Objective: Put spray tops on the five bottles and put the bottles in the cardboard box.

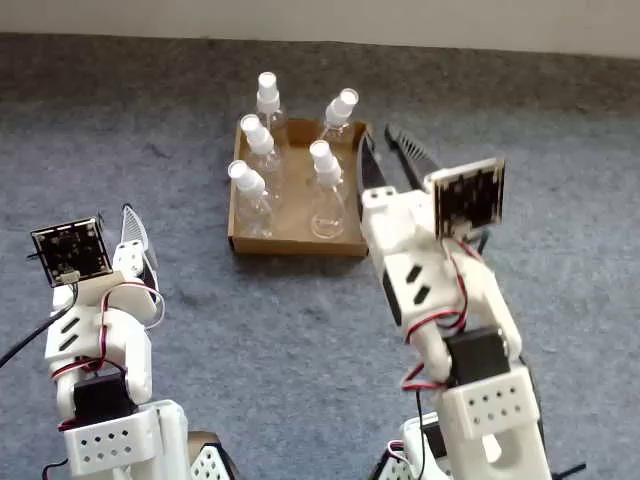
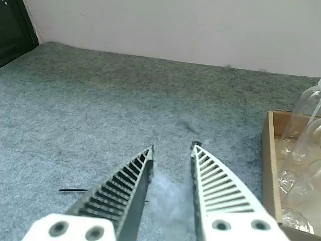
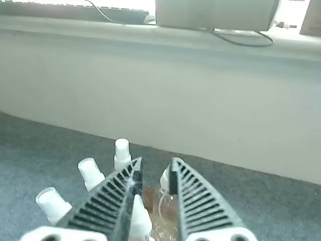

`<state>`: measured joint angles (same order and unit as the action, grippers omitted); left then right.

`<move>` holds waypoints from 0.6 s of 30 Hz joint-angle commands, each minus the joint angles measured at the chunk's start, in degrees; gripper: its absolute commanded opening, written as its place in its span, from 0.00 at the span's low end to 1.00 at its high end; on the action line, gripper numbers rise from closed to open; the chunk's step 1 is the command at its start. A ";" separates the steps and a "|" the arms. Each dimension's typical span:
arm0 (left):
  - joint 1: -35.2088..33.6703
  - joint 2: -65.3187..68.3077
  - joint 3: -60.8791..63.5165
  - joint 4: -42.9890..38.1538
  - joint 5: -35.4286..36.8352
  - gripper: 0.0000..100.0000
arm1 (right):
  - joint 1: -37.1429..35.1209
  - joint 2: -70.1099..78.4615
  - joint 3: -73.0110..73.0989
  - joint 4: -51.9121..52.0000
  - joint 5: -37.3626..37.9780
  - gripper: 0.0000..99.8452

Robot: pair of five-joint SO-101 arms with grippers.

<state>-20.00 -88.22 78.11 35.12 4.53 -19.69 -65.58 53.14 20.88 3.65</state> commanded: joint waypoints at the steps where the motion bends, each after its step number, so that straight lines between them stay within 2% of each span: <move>1: 0.57 -0.22 -1.36 -1.23 0.35 0.12 | 1.01 -11.56 9.54 0.31 0.00 0.00; 6: 0.57 -1.01 -1.63 -1.14 0.35 0.12 | 1.10 -28.18 23.34 3.65 0.00 0.00; 10: 0.57 -8.84 -0.92 2.29 0.35 0.12 | 1.10 -40.40 30.37 10.33 0.00 0.00; 13: 0.92 -17.63 -0.66 9.41 0.35 0.12 | 1.54 -39.08 33.19 15.16 0.00 0.00; 18: 0.92 -14.55 1.10 15.30 0.35 0.13 | 4.53 -39.69 38.29 15.87 0.00 0.00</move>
<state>-20.00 -103.96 78.29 47.34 4.53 -17.49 -104.26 89.10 36.53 3.65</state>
